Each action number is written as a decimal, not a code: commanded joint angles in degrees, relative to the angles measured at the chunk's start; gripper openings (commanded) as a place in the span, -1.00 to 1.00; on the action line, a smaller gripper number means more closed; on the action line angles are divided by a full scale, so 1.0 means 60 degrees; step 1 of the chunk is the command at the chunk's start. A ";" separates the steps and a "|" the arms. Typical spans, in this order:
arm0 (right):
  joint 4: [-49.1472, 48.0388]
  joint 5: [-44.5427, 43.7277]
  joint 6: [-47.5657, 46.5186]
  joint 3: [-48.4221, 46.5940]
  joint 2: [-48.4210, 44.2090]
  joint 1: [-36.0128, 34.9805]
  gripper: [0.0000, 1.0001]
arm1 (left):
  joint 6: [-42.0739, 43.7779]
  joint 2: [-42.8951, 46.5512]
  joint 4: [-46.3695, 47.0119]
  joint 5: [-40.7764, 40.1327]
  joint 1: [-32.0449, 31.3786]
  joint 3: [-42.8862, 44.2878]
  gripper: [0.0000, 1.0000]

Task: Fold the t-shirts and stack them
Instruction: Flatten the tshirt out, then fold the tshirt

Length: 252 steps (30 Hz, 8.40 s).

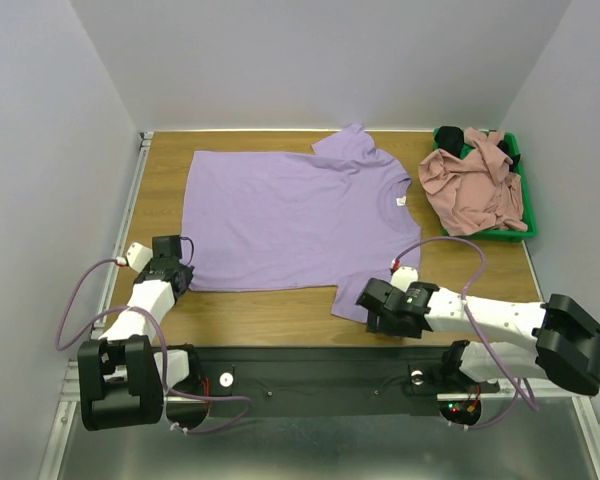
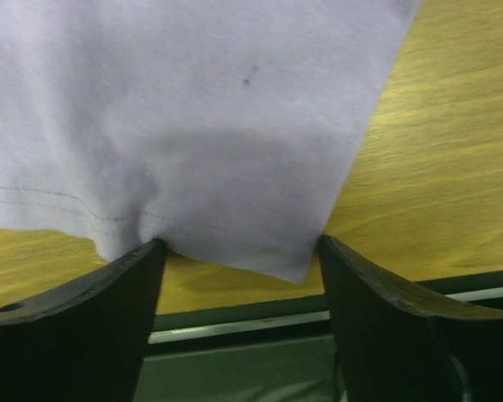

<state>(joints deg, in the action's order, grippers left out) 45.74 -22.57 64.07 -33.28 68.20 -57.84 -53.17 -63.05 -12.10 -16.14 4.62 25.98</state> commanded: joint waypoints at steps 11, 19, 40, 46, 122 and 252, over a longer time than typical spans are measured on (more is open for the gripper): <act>-0.0914 -0.1643 -0.0073 -0.0430 0.0412 0.0046 -0.99 | 0.0160 0.0575 -0.0078 0.0112 0.0050 0.0153 -1.00; -0.0914 -0.2873 -0.0629 -0.1337 -0.0541 0.0397 -0.99 | 0.0335 0.1352 -0.0298 0.0403 0.0050 0.0489 -1.00; -0.3667 -0.1691 -0.5095 -0.5468 0.2192 0.4995 -0.99 | 0.0761 -0.1881 0.0580 0.1460 0.0050 0.3212 -1.00; -0.4019 -0.0928 -0.5786 -0.6682 0.3673 0.5597 -0.99 | 0.0892 -0.3477 0.0683 0.1650 0.0050 0.4383 -1.00; -0.4195 0.6061 -0.7003 -1.0405 0.9140 0.6638 0.99 | 0.2064 -0.3276 0.1591 0.2544 0.0475 0.3493 0.97; -0.3917 0.2386 -0.4613 -0.3942 0.0508 0.6535 1.00 | 0.1697 -0.0871 -0.0328 0.1196 -0.0375 0.3754 0.97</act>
<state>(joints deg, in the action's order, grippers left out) 23.97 -1.26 40.49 -46.33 62.87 -18.11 -45.84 -63.68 -16.23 -6.52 1.98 41.95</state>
